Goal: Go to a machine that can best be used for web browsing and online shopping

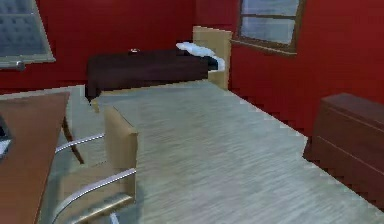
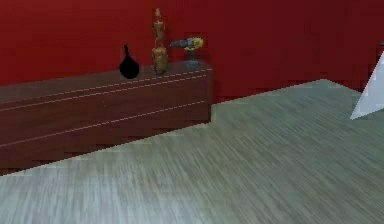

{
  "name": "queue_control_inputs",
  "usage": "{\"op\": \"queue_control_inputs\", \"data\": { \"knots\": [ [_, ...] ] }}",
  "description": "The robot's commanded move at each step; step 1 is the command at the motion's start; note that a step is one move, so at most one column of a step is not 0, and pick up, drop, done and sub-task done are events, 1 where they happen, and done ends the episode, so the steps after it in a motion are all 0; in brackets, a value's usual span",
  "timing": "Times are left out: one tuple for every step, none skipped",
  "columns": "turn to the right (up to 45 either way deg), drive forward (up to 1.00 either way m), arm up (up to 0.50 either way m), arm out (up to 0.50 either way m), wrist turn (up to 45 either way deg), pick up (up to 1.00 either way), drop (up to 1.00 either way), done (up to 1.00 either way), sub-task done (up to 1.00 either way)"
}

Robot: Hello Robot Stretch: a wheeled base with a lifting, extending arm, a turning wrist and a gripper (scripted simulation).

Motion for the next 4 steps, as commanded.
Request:
{"op": "queue_control_inputs", "data": {
  "knots": [
    [3.0, 0.0, 0.0, 0.0, 0.0, 0.0, 0.0, 0.0, 0.0],
    [0.0, 0.15, 0.0, 0.0, 0.0, 0.0, 0.0, 0.0, 0.0],
    [-45.0, 0.0, 0.0, 0.0, 0.0, 0.0, 0.0, 0.0, 0.0],
    [-15.0, 0.0, 0.0, 0.0, 0.0, 0.0, 0.0, 0.0, 0.0]
  ]
}}
